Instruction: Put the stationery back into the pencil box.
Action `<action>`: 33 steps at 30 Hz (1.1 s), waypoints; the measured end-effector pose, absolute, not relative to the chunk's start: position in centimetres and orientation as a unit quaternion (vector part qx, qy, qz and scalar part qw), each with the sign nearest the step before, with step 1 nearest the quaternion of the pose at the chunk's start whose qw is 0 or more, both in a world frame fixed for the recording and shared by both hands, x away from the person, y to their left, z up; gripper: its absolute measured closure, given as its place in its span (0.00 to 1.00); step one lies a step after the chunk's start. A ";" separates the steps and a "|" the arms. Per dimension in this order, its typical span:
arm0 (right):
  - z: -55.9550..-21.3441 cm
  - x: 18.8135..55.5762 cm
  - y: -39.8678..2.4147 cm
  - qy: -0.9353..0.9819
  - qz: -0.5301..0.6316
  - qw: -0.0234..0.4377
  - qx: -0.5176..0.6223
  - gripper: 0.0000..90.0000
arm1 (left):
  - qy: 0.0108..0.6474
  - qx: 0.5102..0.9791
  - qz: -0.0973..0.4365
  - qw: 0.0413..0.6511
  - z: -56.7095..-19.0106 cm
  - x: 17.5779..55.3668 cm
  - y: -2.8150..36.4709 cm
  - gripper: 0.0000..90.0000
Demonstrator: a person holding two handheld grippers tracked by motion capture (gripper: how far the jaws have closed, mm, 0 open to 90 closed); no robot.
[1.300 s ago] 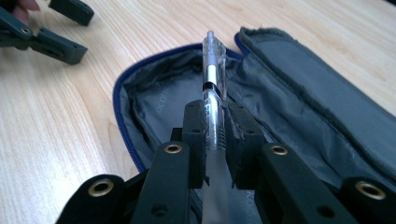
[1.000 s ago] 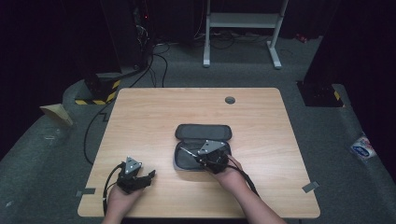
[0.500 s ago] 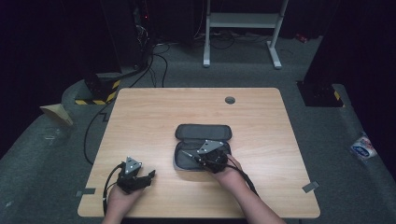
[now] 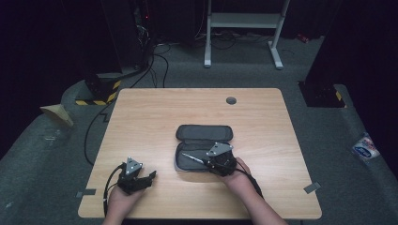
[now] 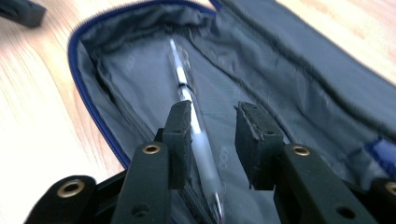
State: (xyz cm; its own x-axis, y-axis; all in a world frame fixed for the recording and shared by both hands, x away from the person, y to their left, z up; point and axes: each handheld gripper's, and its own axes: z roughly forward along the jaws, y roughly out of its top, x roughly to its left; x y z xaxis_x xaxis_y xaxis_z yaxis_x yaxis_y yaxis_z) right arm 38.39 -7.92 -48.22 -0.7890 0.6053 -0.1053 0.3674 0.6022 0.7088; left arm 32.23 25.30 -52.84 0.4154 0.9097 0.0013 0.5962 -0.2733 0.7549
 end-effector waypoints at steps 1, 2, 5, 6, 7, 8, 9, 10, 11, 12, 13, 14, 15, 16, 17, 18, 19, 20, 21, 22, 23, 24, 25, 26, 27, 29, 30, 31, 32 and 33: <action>-48.4 38.4 -8.0 0.879 0.346 0.169 0.280 0.72 | 0.491 0.766 0.225 0.349 -52.8 32.2 25.3 0.36; -48.6 38.4 -8.1 0.880 0.344 0.170 0.280 0.71 | 0.492 0.766 0.225 0.349 -52.8 32.2 25.3 0.36; -48.8 38.3 -8.1 0.882 0.340 0.171 0.279 0.71 | 0.491 0.766 0.224 0.349 -52.8 32.2 25.3 0.36; -48.8 38.3 -8.0 0.883 0.338 0.172 0.276 0.70 | 0.492 0.766 0.225 0.349 -52.8 32.2 25.3 0.36; -48.8 38.3 -7.9 0.883 0.337 0.173 0.277 0.69 | 0.492 0.765 0.225 0.349 -52.8 32.2 25.3 0.36; -48.7 38.3 -7.9 0.883 0.339 0.175 0.275 0.68 | 0.492 0.766 0.225 0.349 -52.8 32.2 25.3 0.36; -48.6 38.3 -7.9 0.882 0.337 0.178 0.276 0.67 | 0.492 0.766 0.225 0.349 -52.8 32.2 25.3 0.36; -48.5 38.2 -7.9 0.881 0.339 0.183 0.276 0.65 | 0.492 0.766 0.225 0.349 -52.8 32.2 25.3 0.36; -48.4 38.1 -7.9 0.879 0.341 0.188 0.276 0.62 | 0.492 0.766 0.225 0.349 -52.8 32.2 25.3 0.36; -48.3 38.0 -8.0 0.876 0.343 0.192 0.278 0.60 | 0.492 0.766 0.225 0.349 -52.8 32.2 25.3 0.36; -48.2 37.9 -8.1 0.874 0.343 0.197 0.281 0.58 | 0.491 0.766 0.224 0.349 -52.8 32.2 25.3 0.36; -48.2 37.9 -8.2 0.875 0.339 0.198 0.284 0.57 | 0.492 0.765 0.225 0.349 -52.8 32.2 25.3 0.36; -48.3 38.0 -8.3 0.875 0.336 0.198 0.287 0.55 | 0.491 0.766 0.224 0.349 -52.8 32.2 25.3 0.36; -48.4 38.0 -8.4 0.875 0.334 0.194 0.292 0.52 | 0.491 0.766 0.224 0.349 -52.8 32.2 25.3 0.36; -48.6 38.1 -8.5 0.876 0.329 0.191 0.297 0.50 | 0.491 0.766 0.224 0.349 -52.8 32.2 25.3 0.36; -48.7 38.2 -8.6 0.877 0.324 0.188 0.301 0.50 | 0.491 0.766 0.224 0.349 -52.8 32.2 25.3 0.36; -48.9 38.2 -8.6 0.878 0.321 0.189 0.301 0.49 | 0.492 0.766 0.225 0.349 -52.8 32.2 25.3 0.36; -48.9 38.3 -8.6 0.879 0.316 0.191 0.301 0.48 | 0.492 0.766 0.225 0.349 -52.8 32.2 25.3 0.36; -49.0 38.3 -8.5 0.880 0.312 0.197 0.300 0.48 | 0.492 0.766 0.225 0.349 -52.8 32.2 25.3 0.36; -49.0 38.4 -8.5 0.881 0.307 0.198 0.301 0.48 | 0.491 0.766 0.225 0.349 -52.8 32.2 25.3 0.36; -49.1 38.5 -8.4 0.883 0.304 0.200 0.296 0.48 | 0.491 0.766 0.224 0.349 -52.8 32.2 25.3 0.36; -49.1 38.5 -8.3 0.884 0.298 0.201 0.298 0.48 | 0.492 0.765 0.225 0.349 -52.8 32.2 25.3 0.36; -49.2 38.6 -8.2 0.886 0.294 0.204 0.295 0.48 | 0.492 0.765 0.225 0.349 -52.8 32.2 25.3 0.36; -49.2 38.6 -8.1 0.886 0.293 0.204 0.296 0.48 | 0.492 0.765 0.225 0.349 -52.8 32.2 25.3 0.36; -49.2 38.7 -8.0 0.886 0.293 0.207 0.295 0.49 | 0.491 0.766 0.224 0.349 -52.8 32.2 25.3 0.36; -49.1 38.8 -8.1 0.883 0.288 0.213 0.304 0.49 | 0.492 0.765 0.225 0.349 -52.8 32.2 25.3 0.36; -49.1 38.8 -8.2 0.881 0.287 0.214 0.308 0.49 | 0.492 0.765 0.225 0.349 -52.8 32.2 25.3 0.36; -49.0 38.8 -8.4 0.879 0.289 0.217 0.311 0.49 | 0.492 0.766 0.225 0.349 -52.8 32.2 25.3 0.36; -48.9 38.8 -8.6 0.876 0.291 0.221 0.315 0.49 | 0.492 0.766 0.225 0.348 -52.8 32.2 25.3 0.36; -48.8 38.8 -8.8 0.872 0.295 0.223 0.320 0.49 | 0.492 0.766 0.225 0.348 -52.8 32.2 25.3 0.36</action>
State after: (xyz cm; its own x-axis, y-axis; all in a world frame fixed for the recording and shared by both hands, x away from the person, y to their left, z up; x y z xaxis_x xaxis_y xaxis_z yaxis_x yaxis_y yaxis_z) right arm 38.82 -8.85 -48.78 -0.6956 0.6900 -0.1999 0.4269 0.6209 0.6575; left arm 32.23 25.31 -52.83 0.4151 0.9098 0.0014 0.5970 -0.2736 0.7542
